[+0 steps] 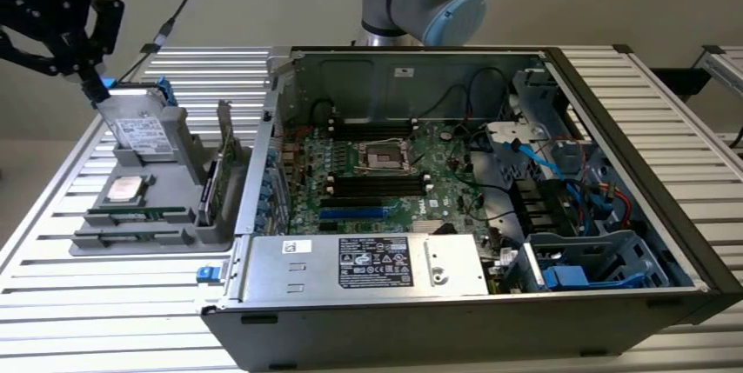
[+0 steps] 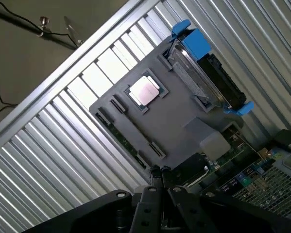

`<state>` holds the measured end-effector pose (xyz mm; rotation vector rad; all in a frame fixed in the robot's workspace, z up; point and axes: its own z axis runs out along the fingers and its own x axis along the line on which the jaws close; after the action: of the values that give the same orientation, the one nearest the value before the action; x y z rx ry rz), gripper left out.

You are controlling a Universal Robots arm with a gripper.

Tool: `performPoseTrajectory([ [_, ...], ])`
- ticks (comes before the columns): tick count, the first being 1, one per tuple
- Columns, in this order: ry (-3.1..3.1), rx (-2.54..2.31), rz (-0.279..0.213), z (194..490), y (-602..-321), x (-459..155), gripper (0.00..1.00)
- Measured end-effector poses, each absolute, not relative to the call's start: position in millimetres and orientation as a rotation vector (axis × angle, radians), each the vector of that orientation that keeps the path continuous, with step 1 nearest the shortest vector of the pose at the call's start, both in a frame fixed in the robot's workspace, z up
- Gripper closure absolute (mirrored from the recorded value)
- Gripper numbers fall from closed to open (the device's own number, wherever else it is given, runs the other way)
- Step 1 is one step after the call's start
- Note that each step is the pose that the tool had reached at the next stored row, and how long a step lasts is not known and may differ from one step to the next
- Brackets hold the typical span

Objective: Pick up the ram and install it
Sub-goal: 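Pick up the ram and move it above insertion slot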

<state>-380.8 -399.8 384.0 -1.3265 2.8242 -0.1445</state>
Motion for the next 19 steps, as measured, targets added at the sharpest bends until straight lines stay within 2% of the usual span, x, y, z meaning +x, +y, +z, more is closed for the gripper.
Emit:
performPoseTrajectory([
  [13,2.638,-1.644,-0.137,383.3,-399.8,-380.8,0.9],
  [19,2.531,-1.774,-0.099,382.5,-399.8,-380.8,0.9],
])
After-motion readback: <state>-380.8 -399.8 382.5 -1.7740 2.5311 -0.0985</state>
